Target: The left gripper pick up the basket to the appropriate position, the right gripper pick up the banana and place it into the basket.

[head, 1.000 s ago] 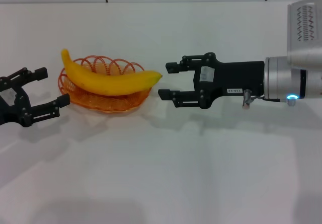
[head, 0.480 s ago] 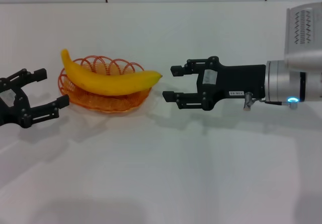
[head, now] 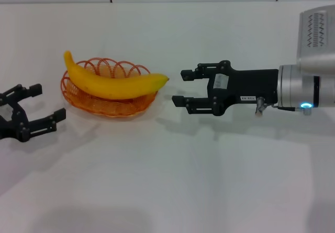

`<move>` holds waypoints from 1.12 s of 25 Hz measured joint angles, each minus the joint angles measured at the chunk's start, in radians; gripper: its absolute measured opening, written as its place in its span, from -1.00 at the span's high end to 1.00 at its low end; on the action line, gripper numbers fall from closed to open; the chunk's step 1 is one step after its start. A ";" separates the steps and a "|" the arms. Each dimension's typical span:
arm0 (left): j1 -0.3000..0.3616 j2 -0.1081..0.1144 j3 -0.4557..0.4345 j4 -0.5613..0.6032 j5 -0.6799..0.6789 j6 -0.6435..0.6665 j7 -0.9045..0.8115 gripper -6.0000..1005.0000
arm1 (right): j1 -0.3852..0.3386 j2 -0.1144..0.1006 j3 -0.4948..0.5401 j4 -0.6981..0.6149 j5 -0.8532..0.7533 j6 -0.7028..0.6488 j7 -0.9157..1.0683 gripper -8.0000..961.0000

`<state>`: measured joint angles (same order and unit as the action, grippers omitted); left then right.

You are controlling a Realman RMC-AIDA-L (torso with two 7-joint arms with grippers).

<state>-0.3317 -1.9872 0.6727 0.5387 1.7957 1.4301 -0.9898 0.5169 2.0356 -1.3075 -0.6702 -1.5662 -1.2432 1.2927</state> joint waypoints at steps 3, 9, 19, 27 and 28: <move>-0.002 -0.003 0.003 -0.015 0.004 -0.022 0.014 -0.80 | 0.000 0.000 0.009 0.003 0.000 0.000 0.000 -0.41; -0.006 -0.003 0.004 -0.023 0.011 -0.023 0.018 -0.80 | -0.001 0.000 0.018 0.006 0.000 -0.005 -0.001 -0.41; -0.006 0.000 0.004 -0.023 0.010 -0.017 0.017 -0.80 | 0.000 0.000 0.039 0.006 0.000 -0.013 -0.003 -0.41; -0.007 -0.001 0.004 -0.021 0.004 -0.014 0.018 -0.80 | -0.003 0.000 0.039 0.006 0.000 -0.012 -0.002 -0.41; -0.007 -0.001 0.004 -0.021 0.003 -0.014 0.019 -0.80 | -0.003 0.000 0.039 0.006 0.000 -0.012 -0.002 -0.41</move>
<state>-0.3391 -1.9880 0.6765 0.5178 1.7990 1.4162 -0.9713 0.5143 2.0355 -1.2685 -0.6643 -1.5662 -1.2553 1.2903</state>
